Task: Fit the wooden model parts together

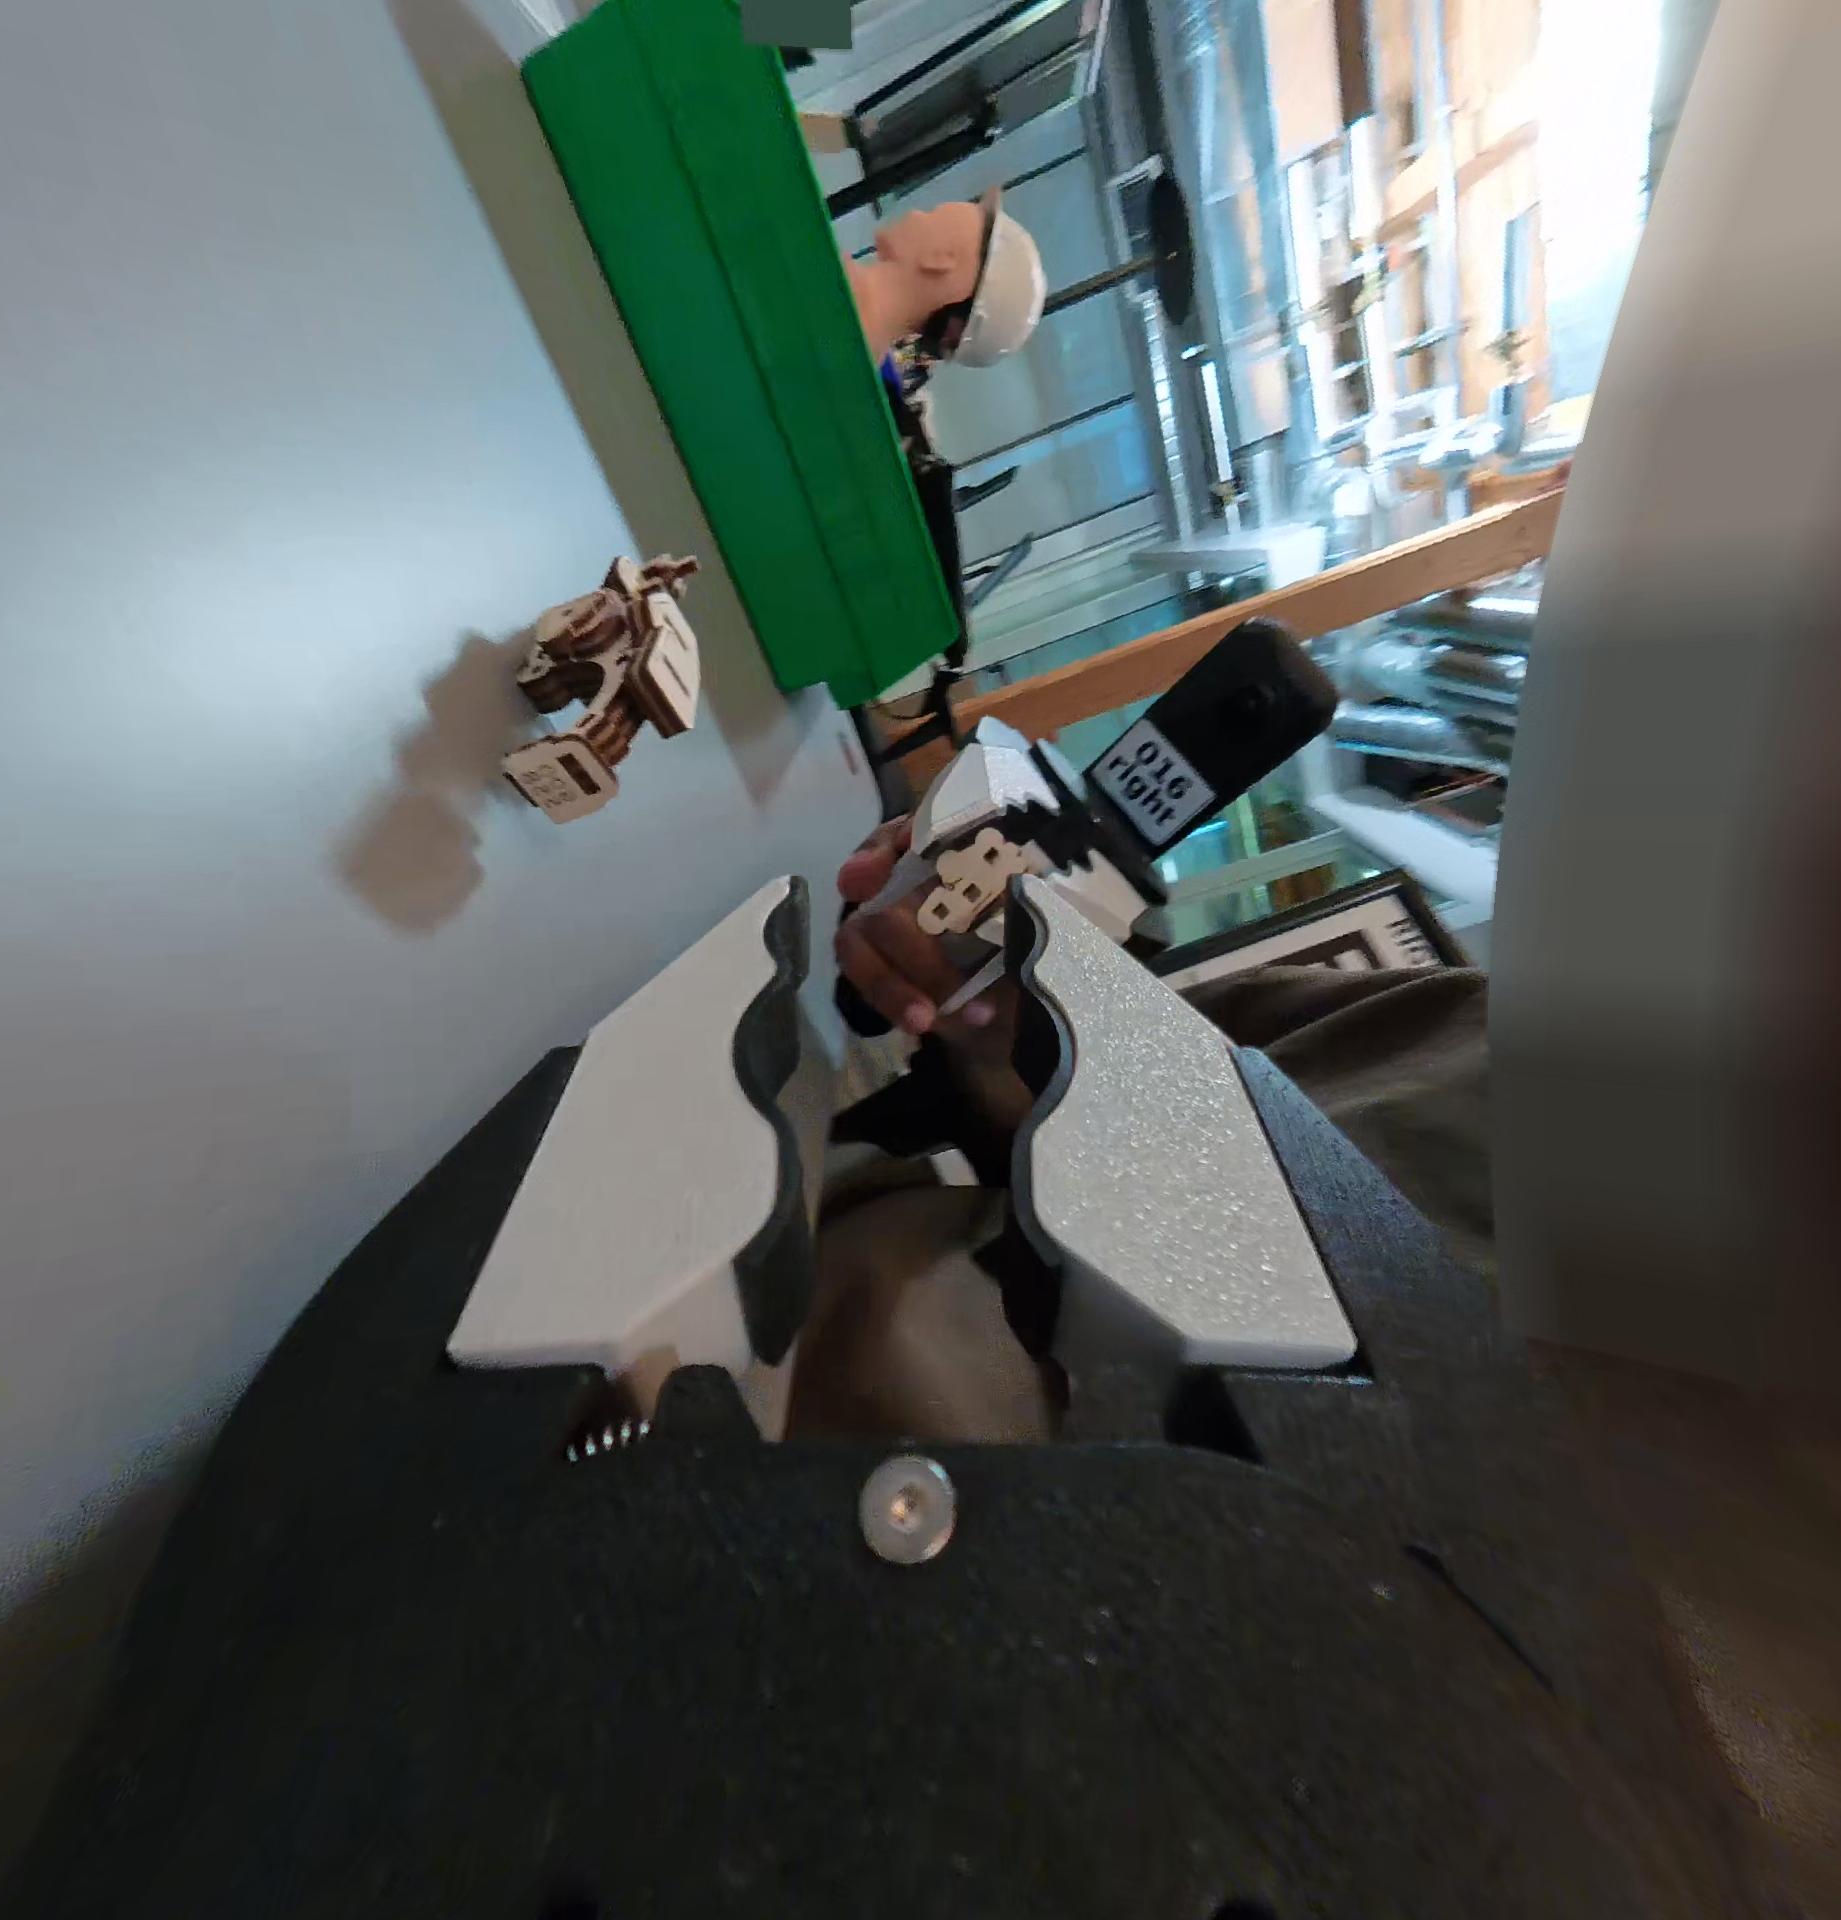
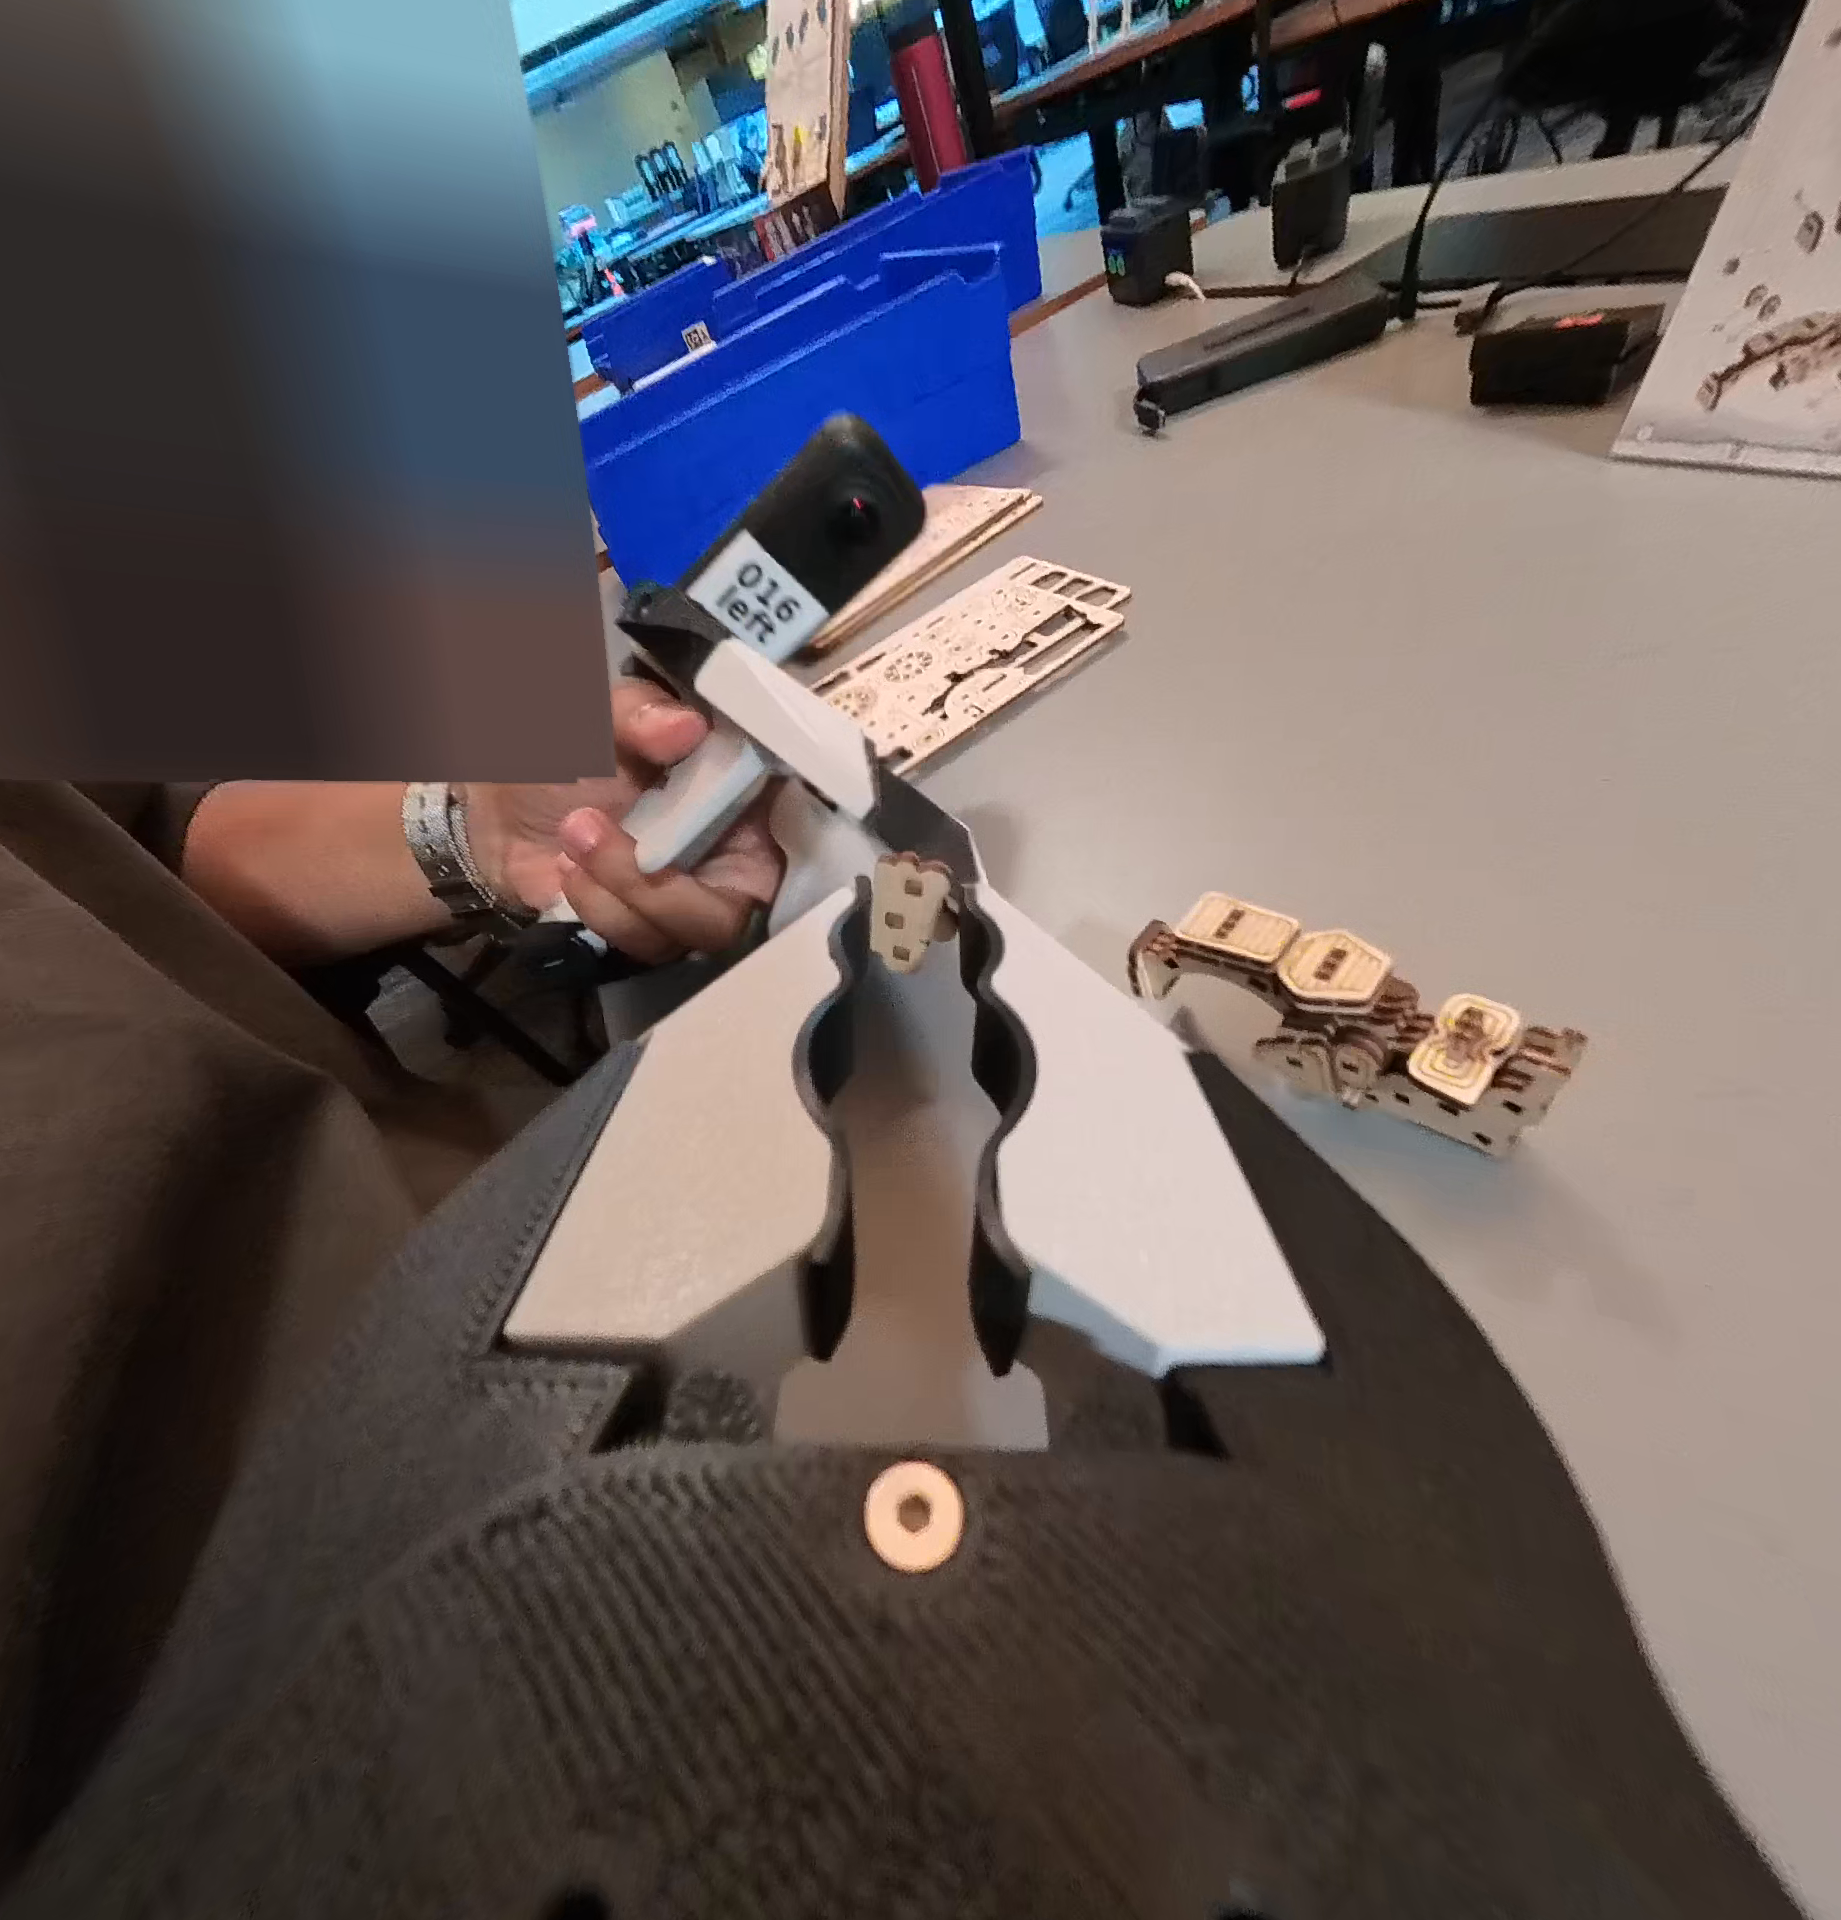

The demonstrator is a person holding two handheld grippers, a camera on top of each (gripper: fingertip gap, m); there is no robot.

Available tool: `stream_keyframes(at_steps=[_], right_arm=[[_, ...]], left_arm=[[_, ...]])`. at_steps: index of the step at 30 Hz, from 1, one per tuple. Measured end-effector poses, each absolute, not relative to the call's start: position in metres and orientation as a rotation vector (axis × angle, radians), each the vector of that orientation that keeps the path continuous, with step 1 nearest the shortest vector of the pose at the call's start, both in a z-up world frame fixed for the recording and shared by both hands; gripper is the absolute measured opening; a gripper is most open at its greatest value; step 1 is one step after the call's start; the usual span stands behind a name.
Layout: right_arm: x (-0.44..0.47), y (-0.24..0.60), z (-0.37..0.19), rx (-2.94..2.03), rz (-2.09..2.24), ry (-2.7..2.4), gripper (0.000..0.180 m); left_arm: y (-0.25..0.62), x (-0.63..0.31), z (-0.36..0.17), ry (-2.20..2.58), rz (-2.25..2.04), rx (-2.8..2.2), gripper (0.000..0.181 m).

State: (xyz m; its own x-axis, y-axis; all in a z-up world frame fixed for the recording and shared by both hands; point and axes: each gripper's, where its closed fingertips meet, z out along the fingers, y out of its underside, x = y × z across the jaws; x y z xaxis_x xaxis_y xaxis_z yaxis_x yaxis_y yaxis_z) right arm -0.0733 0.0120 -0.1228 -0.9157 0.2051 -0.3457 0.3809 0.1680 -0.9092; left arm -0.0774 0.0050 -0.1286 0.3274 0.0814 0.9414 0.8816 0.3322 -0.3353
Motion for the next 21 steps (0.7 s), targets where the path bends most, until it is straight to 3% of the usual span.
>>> stream_keyframes(at_steps=[9, 21], right_arm=[[-0.074, 0.015, -0.159, 0.608, -1.607, 2.461, 0.015], [-0.064, 0.012, -0.178, 0.354, -1.527, 2.798, 0.015]], left_arm=[[0.011, -0.074, -0.150, -1.092, -0.392, -1.423, 0.031], [0.014, -0.071, -0.160, -1.105, -0.363, -1.496, 0.029]])
